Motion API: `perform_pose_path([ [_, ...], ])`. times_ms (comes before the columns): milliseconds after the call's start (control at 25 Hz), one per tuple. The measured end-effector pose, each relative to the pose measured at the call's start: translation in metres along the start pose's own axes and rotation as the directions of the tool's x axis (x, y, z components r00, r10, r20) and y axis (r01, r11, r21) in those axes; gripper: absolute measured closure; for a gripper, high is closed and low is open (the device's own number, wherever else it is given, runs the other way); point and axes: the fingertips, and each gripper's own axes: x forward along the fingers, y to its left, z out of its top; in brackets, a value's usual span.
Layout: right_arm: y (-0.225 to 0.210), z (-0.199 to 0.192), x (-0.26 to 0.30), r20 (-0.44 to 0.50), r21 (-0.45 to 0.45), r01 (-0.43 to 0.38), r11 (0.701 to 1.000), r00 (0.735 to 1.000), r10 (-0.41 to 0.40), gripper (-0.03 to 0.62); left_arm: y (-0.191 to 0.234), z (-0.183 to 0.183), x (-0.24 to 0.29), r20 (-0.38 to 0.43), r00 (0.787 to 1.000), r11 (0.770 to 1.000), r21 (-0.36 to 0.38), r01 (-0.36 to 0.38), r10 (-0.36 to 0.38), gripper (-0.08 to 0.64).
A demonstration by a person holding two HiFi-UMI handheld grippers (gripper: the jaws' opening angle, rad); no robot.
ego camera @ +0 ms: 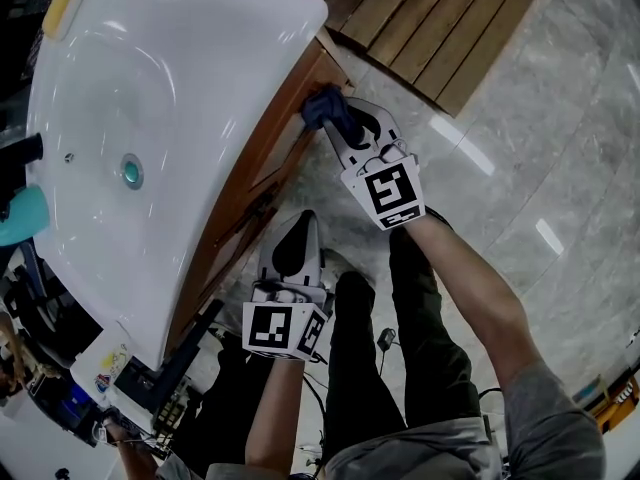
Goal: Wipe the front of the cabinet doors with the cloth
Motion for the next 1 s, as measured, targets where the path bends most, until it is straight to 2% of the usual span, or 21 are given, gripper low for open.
perform_pose_path([
  [360,-0.043,0.007,-0.003,0.007,0.061,0.098,0.993,0.995,-0.098,0.518,0.001,0.004,0.000,0.001,1.000,1.000,0.001,-0.001,0.001,0.552],
  [760,-0.046,0.009,0.002,0.001,0.008,0.077,0.997,0.997,-0.077,0.518,-0.001,0.000,0.003,-0.004,1.000,1.000,-0.002,0.006,-0.006,0.552],
  [1000,-0.048,-0.010,0.009,-0.033,0.006,0.072,0.997,0.997,-0.072,0.518,0.005,-0.002,0.007,-0.010,1.000,1.000,-0.008,-0.002,0.002,0.552],
])
